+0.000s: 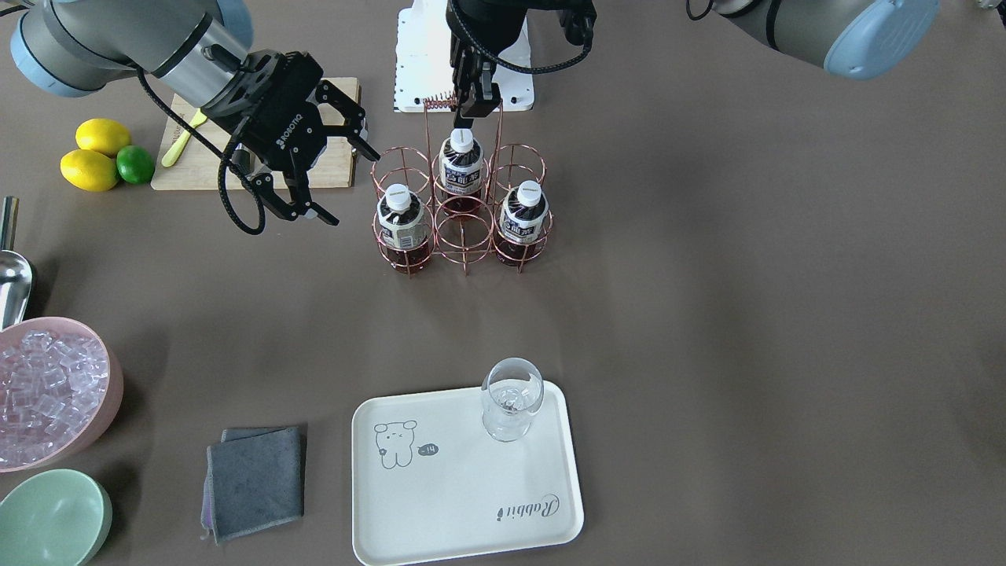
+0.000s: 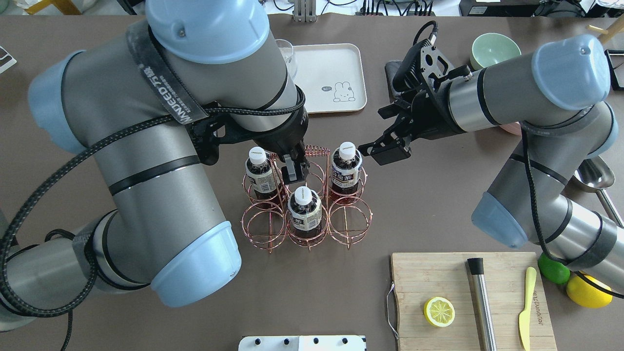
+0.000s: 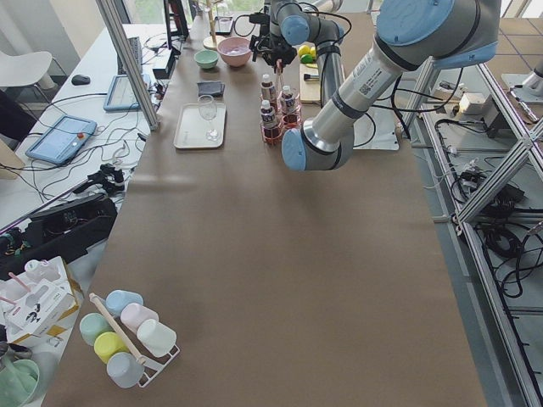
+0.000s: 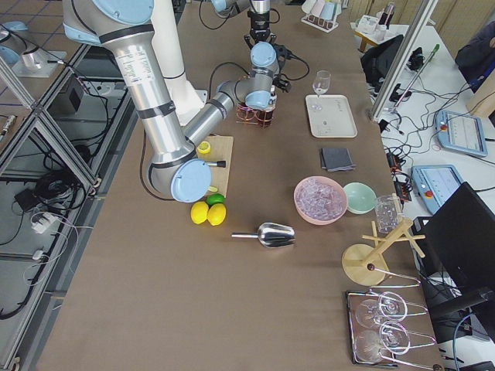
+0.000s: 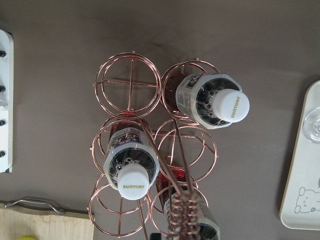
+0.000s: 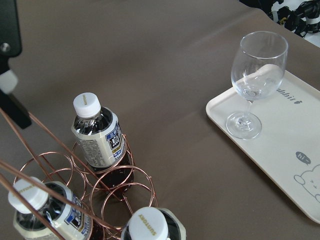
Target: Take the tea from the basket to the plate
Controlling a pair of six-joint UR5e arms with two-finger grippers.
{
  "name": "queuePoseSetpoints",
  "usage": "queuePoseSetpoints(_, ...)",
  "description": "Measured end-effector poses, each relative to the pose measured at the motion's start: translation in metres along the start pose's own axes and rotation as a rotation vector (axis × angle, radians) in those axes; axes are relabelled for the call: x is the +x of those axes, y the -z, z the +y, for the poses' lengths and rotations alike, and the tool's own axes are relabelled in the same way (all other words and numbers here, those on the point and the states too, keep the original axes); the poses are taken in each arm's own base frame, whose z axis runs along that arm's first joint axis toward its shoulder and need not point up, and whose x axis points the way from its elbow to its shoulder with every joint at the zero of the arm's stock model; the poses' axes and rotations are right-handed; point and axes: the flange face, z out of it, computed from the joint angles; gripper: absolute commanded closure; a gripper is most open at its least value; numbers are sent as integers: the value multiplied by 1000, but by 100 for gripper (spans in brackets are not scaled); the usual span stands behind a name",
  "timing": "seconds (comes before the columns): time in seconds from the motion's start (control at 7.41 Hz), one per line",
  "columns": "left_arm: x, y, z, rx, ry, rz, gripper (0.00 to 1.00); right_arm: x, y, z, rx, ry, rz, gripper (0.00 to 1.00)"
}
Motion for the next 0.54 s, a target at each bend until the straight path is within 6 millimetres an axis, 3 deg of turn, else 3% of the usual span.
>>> queuePoseSetpoints(0.54,0,1,0,0,0,2,100,-27,-26,12,31,70,11,1)
